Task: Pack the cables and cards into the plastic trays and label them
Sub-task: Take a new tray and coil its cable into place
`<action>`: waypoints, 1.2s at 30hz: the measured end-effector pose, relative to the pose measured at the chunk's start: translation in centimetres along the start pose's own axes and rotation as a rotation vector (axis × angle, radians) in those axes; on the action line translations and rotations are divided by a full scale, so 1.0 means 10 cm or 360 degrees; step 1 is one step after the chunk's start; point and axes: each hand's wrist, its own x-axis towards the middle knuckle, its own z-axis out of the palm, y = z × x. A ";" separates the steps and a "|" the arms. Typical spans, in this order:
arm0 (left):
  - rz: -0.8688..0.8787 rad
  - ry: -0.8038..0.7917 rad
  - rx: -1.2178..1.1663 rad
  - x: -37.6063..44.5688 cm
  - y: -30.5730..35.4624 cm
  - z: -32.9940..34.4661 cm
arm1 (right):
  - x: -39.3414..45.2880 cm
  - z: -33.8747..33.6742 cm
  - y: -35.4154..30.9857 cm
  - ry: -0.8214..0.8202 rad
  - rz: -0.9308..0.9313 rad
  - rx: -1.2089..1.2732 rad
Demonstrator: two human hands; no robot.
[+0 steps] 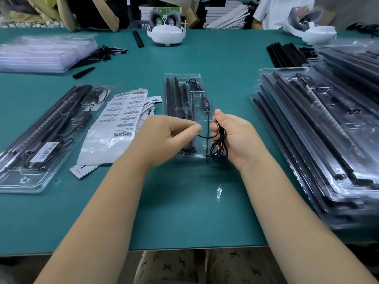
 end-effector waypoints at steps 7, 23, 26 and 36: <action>-0.0231 -0.0037 -0.0059 0.03 0.07 0.26 | 0.00 0.09 0.06 0.0378 -0.0089 -0.0024; 0.0074 -0.0307 0.1135 0.03 0.22 0.43 | -0.04 0.19 0.05 0.0498 -0.0124 0.0300; 0.0118 -0.0367 0.1120 0.02 0.26 0.38 | -0.05 0.21 0.07 0.0575 -0.0147 0.0220; 0.0394 -0.0408 0.0974 0.00 0.13 0.44 | -0.03 0.16 -0.01 0.0566 -0.0044 0.0403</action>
